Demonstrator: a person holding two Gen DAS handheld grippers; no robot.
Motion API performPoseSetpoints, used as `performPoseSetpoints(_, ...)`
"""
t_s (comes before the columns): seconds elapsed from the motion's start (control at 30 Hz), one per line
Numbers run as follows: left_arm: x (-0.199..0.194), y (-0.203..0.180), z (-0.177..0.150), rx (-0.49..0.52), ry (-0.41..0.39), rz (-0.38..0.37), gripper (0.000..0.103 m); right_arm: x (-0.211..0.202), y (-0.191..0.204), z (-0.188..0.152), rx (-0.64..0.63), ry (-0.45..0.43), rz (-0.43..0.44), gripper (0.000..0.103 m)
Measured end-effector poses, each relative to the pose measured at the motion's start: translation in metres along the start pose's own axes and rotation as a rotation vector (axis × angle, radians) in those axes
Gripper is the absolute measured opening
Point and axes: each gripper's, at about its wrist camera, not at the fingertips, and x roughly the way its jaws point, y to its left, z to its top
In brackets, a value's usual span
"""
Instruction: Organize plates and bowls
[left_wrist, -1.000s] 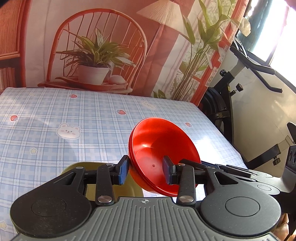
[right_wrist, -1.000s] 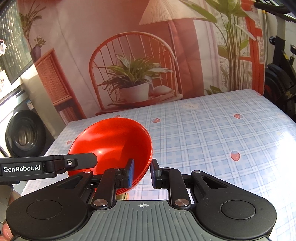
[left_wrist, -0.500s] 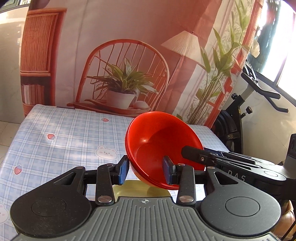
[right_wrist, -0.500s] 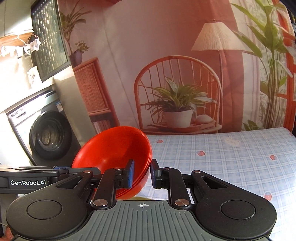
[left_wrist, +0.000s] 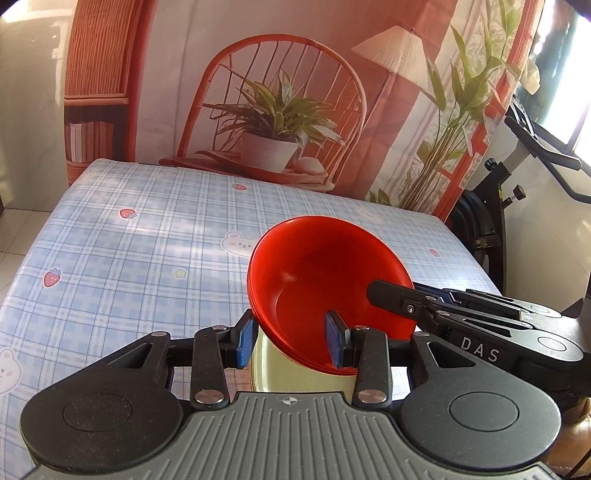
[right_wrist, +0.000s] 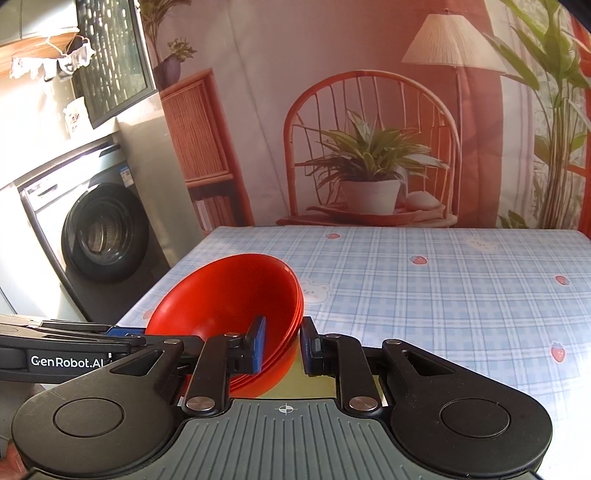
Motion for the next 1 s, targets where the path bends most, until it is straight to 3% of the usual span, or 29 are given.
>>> performPoseSetpoints(0.37,0.025,-0.007,-0.022,-0.013,0.061,0.024,0.04,0.004,-0.024,-0.043,0.061,0.061,0.002,0.018)
performPoseSetpoints(1.0,0.037,-0.012,-0.043,0.0,0.121,0.072,0.04,0.005,-0.024,-0.062,0.014,0.09,-0.017,0.018)
